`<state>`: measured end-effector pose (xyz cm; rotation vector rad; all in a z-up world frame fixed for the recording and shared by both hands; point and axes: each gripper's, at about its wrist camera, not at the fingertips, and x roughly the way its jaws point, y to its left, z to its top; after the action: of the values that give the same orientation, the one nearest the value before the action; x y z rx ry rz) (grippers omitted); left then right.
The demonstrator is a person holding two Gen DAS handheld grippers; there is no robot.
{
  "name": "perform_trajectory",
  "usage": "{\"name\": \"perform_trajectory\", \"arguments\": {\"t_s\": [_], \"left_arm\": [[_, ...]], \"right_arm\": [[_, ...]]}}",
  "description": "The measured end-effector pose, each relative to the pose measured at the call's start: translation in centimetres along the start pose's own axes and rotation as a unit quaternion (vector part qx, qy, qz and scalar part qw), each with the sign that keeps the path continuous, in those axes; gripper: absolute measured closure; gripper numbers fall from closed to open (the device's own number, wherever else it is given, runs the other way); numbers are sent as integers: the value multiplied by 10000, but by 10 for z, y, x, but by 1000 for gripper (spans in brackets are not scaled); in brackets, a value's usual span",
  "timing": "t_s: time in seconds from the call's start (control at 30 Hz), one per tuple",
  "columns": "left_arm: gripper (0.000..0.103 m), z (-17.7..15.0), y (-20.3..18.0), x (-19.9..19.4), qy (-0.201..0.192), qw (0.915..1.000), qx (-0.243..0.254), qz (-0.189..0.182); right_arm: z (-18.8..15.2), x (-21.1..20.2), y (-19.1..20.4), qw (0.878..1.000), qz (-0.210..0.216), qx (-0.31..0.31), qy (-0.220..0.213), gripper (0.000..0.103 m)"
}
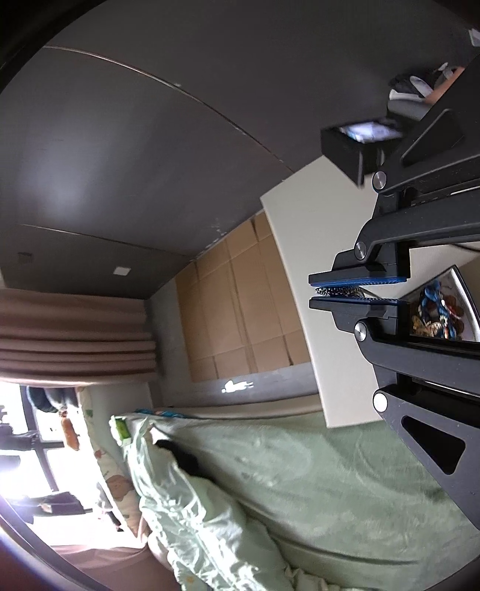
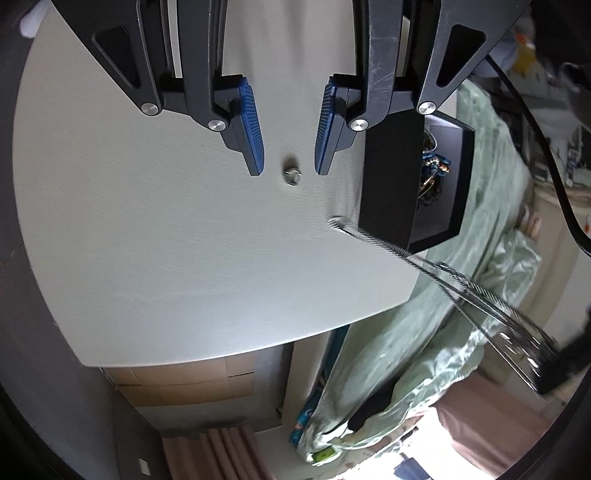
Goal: Organize jewelry
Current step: 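Carry the chain necklace over the box with the left while the right reaches the small silver ring, then open the left gripper to drop the chain while the right grasps the small ring and drops it in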
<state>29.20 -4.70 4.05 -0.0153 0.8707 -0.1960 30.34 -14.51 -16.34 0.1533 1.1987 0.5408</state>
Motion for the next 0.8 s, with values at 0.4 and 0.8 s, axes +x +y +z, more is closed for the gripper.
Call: {"name": "perform_trajectory", "arguments": {"t_s": [0.4,0.8], "left_arm": [[98,10,21,-55,-471,9989,-32,74],[98,-15,47,-40,-218,9994,-251,46]], "right_arm": [[4,26,29,9959,-793,-413,163,74],[3,22,35,9909,-1214,-568,131,90]]}}
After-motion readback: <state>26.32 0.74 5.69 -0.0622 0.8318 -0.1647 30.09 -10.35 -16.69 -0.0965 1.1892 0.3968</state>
